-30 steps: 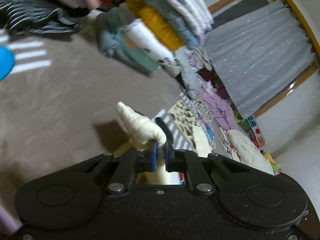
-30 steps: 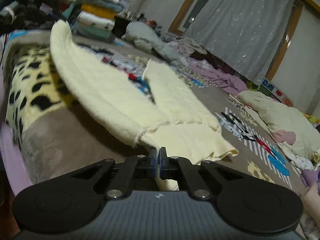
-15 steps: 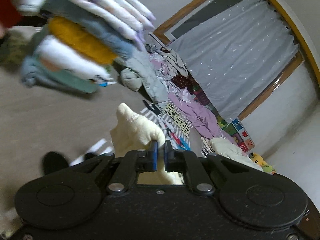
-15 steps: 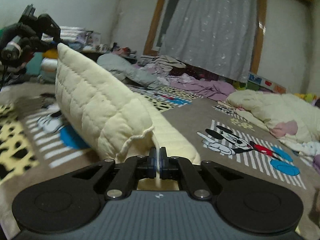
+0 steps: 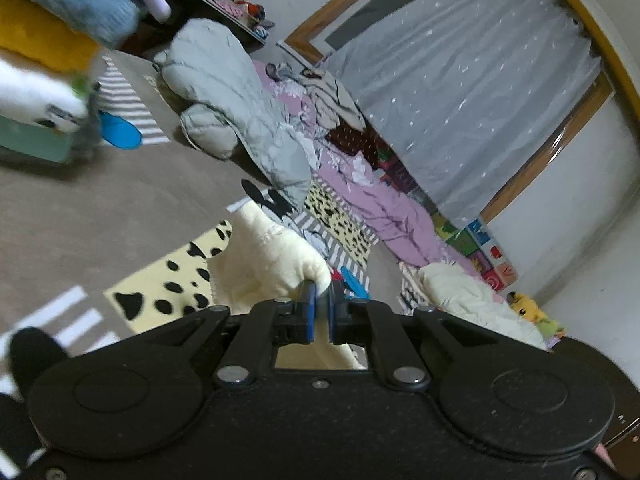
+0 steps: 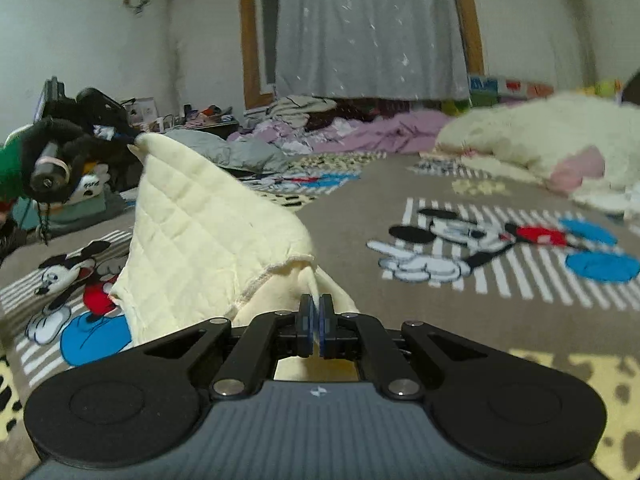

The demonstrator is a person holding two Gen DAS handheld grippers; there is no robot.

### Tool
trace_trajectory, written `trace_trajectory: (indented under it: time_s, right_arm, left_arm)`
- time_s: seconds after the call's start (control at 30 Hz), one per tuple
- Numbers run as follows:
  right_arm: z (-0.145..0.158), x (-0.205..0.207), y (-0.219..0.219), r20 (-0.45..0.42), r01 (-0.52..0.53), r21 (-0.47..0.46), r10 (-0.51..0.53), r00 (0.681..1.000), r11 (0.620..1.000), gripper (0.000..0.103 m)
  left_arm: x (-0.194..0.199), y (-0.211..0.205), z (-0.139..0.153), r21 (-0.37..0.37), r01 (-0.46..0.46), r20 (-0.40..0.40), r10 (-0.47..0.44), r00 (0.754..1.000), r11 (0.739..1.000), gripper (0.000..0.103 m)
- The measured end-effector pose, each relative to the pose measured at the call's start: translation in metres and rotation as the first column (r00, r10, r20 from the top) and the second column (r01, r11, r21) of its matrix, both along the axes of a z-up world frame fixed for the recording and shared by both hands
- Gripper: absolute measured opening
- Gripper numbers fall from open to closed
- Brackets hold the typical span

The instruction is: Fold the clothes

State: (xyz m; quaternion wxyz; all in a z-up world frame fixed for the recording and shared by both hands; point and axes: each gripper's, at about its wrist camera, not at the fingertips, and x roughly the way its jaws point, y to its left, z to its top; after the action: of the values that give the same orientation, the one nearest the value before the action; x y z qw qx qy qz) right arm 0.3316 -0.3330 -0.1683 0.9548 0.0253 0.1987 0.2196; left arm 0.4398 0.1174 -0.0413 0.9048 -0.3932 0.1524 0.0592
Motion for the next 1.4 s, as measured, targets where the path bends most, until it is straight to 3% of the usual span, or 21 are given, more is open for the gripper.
trace_trajectory:
  time_s: [0.47,0.9,0.97,1.07,1.2,1.4]
  right_arm:
    - [-0.012,0.012,-0.008,-0.071,0.028,0.095,-0.021,0.997,0.995,0.003]
    - [-0.022,0.025,-0.015,-0.152,0.063,0.12,-0.044,0.987,0.991,0.003]
    - [-0.022,0.025,-0.015,-0.156,0.063,0.122,-0.043,0.987,0.991,0.003]
    - [-0.021,0.024,-0.016,-0.163,0.064,0.123,-0.044,0.986,0.99,0.003]
    - [-0.02,0.022,-0.016,-0.175,0.066,0.125,-0.043,0.984,0.99,0.003]
    - [-0.02,0.02,-0.019,-0.191,0.086,0.138,-0.058,0.98,0.987,0.003]
  left_arm:
    - [0.077,-0.029,-0.035,0.067,0.005,-0.093,0.001,0.996,0.998,0.004]
    - [0.139,-0.057,-0.071,0.211,0.048,-0.214,-0.001,0.977,0.976,0.004]
    - [0.148,-0.061,-0.078,0.2,0.11,-0.238,-0.061,0.969,0.974,0.018]
    - [0.138,-0.053,-0.078,0.16,0.146,-0.183,-0.116,0.976,0.976,0.028]
    - [0.101,-0.027,-0.065,0.165,0.136,-0.115,-0.118,0.986,0.977,0.031]
    - [0.058,0.0,-0.074,0.194,0.149,-0.184,-0.113,0.976,0.97,0.031]
